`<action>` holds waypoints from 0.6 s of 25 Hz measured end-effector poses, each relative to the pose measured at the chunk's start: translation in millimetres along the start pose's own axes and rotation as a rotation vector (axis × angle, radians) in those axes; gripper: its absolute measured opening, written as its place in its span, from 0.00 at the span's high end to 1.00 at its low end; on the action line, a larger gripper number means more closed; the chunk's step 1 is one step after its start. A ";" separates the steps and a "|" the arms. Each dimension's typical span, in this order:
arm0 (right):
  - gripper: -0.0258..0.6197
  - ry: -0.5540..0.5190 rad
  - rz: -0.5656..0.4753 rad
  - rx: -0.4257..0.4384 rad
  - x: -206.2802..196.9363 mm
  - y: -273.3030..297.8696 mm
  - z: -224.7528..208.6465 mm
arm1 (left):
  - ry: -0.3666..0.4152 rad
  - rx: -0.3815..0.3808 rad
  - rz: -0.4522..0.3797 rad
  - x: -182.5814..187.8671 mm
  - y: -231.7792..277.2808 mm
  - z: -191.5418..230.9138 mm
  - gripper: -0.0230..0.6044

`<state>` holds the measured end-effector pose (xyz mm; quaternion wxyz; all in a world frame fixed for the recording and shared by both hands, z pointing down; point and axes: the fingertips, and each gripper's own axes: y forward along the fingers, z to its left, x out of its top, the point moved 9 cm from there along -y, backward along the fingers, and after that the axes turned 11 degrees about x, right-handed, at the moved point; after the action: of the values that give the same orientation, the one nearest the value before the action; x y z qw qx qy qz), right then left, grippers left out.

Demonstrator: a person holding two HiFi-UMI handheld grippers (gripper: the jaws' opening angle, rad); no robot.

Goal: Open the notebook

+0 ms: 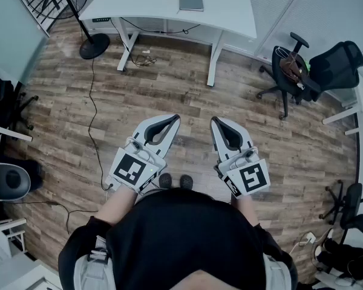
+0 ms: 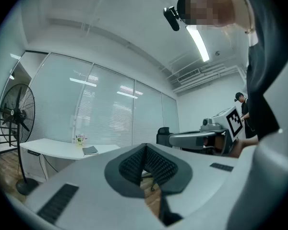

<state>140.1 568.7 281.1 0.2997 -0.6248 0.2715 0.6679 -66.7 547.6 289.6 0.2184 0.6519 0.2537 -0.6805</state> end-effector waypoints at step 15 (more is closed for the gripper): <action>0.95 -0.001 -0.015 0.016 1.2 16.8 16.4 | -0.038 -0.019 0.012 -5.3 -17.1 12.7 0.95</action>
<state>116.6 569.6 280.9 0.3096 -0.6240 0.2720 0.6639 -87.0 552.7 296.2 0.2333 0.6384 0.2519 -0.6889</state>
